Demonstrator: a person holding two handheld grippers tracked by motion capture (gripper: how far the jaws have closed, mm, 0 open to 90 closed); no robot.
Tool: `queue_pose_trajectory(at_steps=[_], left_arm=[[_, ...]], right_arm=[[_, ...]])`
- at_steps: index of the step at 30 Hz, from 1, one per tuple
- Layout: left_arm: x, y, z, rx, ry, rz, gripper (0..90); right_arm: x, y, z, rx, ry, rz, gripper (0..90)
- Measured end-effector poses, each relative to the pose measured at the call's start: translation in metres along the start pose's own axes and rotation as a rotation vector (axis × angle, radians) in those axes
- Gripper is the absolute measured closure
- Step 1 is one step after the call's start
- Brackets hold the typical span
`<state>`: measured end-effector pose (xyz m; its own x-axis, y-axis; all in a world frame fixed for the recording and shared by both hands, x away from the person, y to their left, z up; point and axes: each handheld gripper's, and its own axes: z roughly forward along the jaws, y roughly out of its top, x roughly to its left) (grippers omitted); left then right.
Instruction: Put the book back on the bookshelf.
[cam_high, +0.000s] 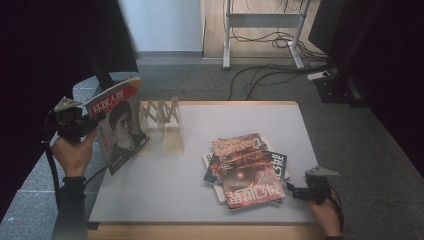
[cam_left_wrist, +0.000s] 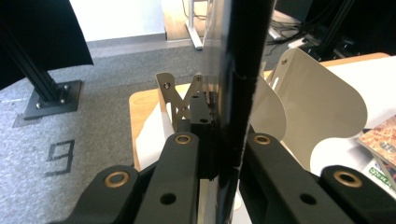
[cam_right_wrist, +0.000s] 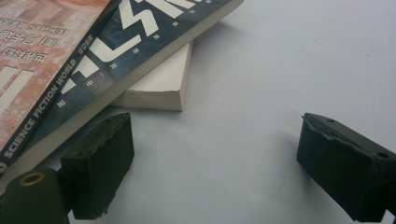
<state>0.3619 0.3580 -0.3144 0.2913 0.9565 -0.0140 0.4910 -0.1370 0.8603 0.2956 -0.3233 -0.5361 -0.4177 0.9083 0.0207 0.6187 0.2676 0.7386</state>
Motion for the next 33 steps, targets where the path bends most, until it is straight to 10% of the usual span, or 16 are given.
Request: queue_pose_trajectory(at_steps=[10,25,33], left_arm=[[0.006,-0.018,0.003,-0.010,-0.050,-0.030,86.1],[0.016,-0.034,-0.008,0.100,-0.094,-0.043,79.8],[0.016,-0.033,-0.015,0.138,-0.039,-0.033,86.9]], right_arm=[[0.000,0.000,0.000,0.000,0.000,0.000,10.2],[0.000,0.000,0.000,0.000,0.000,0.000,10.2],[0.000,0.000,0.000,0.000,0.000,0.000,10.2]])
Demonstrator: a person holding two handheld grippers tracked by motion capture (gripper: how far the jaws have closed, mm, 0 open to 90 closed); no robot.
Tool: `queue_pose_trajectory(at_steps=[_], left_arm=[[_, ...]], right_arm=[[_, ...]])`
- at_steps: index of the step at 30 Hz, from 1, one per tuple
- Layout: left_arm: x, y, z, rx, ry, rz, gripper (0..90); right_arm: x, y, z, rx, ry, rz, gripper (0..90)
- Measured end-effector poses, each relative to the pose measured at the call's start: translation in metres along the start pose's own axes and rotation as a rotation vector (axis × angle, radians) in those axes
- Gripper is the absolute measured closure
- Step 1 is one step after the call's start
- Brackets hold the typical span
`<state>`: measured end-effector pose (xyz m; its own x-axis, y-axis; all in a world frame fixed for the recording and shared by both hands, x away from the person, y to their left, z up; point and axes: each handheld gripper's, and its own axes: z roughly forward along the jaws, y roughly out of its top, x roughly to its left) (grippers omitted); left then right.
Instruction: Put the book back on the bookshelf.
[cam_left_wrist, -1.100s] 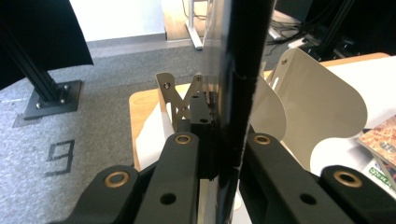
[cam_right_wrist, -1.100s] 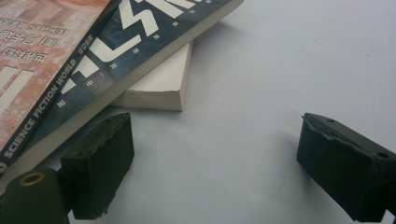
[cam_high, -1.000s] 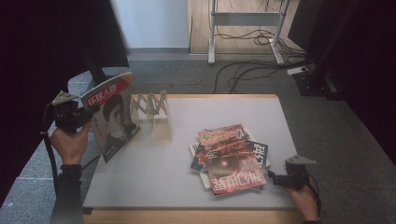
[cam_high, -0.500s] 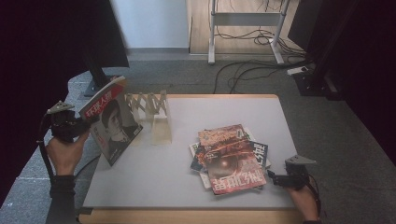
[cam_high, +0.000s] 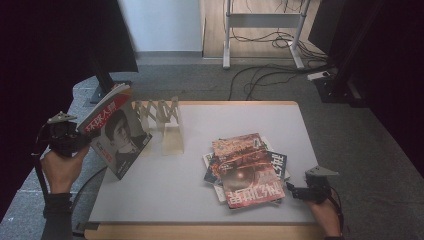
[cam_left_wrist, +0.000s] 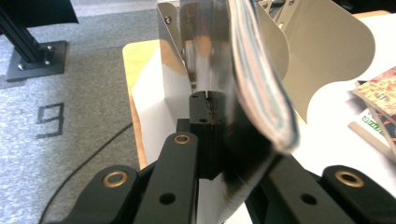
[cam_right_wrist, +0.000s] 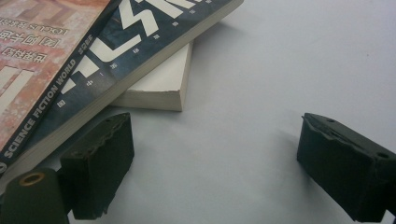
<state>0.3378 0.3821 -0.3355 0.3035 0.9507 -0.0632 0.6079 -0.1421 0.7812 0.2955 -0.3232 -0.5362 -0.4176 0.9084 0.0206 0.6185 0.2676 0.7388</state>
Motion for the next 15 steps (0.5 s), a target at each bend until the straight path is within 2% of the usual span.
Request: queue_pose_trajectory(at_steps=[2,3,8,12,15], left_arm=[[0.000,-0.001,0.000,-0.010,-0.003,-0.007,87.1],[0.002,-0.002,0.000,-0.034,-0.011,-0.031,87.2],[0.005,0.002,0.000,-0.082,-0.033,-0.056,87.4],[0.001,0.006,0.003,-0.095,-0.030,-0.050,87.4],[-0.003,0.009,0.012,-0.108,-0.012,-0.043,87.3]], right_arm=[[0.000,0.000,0.000,0.000,0.000,0.000,10.2],[0.000,0.000,0.000,0.000,0.000,0.000,10.2],[0.000,0.000,0.000,0.000,0.000,0.000,10.2],[0.000,0.000,0.000,0.000,0.000,0.000,10.2],[0.000,0.000,0.000,0.000,0.000,0.000,10.2]])
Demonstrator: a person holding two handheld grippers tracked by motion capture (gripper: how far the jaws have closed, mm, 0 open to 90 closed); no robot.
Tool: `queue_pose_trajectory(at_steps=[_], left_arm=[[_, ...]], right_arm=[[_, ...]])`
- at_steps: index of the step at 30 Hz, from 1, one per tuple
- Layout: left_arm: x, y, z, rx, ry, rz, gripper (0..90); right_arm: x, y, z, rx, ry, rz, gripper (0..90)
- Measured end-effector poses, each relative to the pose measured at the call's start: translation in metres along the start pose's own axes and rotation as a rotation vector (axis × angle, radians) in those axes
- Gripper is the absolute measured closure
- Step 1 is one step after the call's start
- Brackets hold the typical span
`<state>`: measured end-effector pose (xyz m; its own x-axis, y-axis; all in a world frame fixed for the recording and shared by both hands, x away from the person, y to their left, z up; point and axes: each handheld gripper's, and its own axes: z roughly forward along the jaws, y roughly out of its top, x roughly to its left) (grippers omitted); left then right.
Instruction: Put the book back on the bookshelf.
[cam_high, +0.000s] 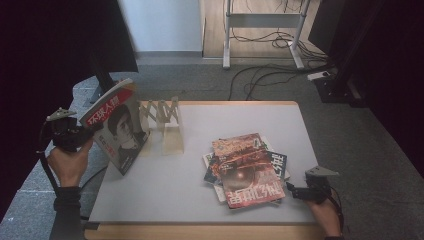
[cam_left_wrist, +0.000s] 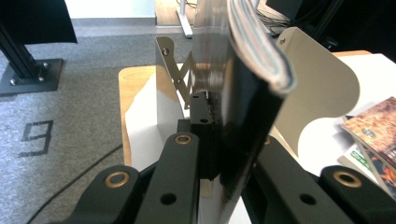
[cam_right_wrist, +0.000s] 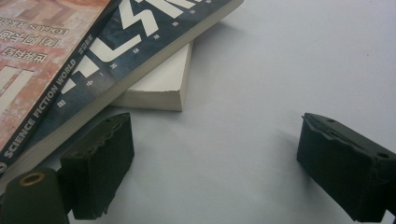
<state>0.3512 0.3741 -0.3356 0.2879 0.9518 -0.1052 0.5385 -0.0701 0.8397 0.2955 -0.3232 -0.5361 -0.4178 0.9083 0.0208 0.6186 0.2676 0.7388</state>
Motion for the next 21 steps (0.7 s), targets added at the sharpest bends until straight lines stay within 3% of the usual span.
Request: queue_pose_trajectory(at_steps=[7,14,21], left_arm=[[0.000,-0.003,0.011,-0.019,0.033,0.003,87.1],[0.008,-0.010,0.008,-0.025,0.024,-0.002,85.8],[0.006,-0.010,0.008,-0.026,0.039,0.039,76.8]], right_arm=[[0.000,0.000,0.000,0.000,0.001,0.000,10.2],[0.000,0.000,0.000,0.000,0.000,0.000,10.2],[0.000,0.000,0.000,0.000,0.000,0.000,10.2]])
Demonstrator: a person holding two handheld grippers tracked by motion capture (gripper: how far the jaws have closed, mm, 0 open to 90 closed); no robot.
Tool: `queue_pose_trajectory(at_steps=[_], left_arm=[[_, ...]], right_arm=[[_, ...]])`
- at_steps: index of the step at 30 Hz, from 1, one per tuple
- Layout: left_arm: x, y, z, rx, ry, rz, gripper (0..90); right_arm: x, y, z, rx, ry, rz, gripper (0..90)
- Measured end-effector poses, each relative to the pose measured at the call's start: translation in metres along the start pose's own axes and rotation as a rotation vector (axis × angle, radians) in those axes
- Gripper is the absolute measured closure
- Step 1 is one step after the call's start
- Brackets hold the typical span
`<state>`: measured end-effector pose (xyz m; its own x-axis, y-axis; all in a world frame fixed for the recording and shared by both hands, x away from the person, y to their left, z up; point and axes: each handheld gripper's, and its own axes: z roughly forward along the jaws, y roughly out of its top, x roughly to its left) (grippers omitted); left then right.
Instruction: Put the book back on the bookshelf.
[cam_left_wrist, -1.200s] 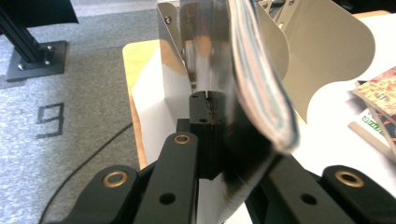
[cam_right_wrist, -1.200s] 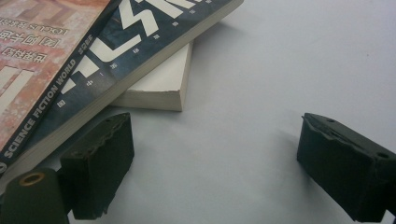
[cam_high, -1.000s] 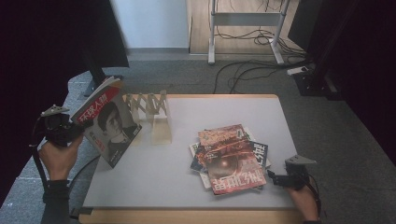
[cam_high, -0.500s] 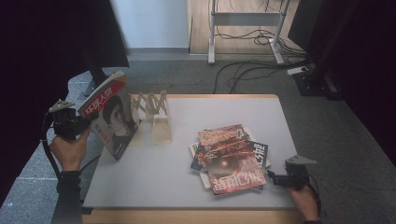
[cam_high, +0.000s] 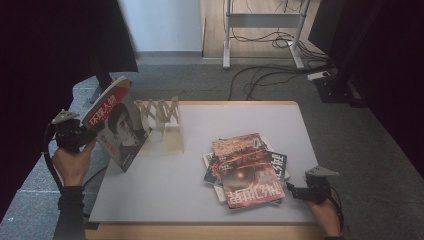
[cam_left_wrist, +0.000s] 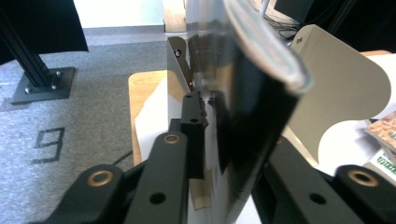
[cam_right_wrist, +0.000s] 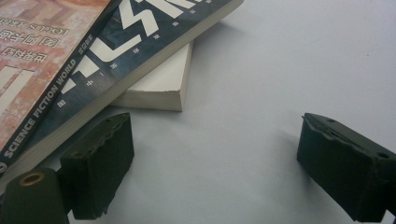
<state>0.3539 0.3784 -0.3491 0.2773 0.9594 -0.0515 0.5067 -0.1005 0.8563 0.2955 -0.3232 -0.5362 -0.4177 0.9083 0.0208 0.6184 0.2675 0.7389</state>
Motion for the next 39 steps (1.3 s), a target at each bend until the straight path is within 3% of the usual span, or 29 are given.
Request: queue_pose_trajectory(at_steps=[7,24,39], left_arm=[[0.000,-0.006,-0.008,-0.025,0.018,0.025,55.8],[-0.014,-0.031,-0.031,-0.042,-0.025,0.124,16.8],[-0.031,-0.050,-0.052,-0.019,-0.135,0.123,7.1]], right_arm=[[0.000,0.000,0.000,0.001,0.001,-0.001,10.2],[0.000,0.000,0.000,0.004,0.001,0.000,10.1],[0.000,0.000,0.000,0.002,0.000,0.001,10.1]])
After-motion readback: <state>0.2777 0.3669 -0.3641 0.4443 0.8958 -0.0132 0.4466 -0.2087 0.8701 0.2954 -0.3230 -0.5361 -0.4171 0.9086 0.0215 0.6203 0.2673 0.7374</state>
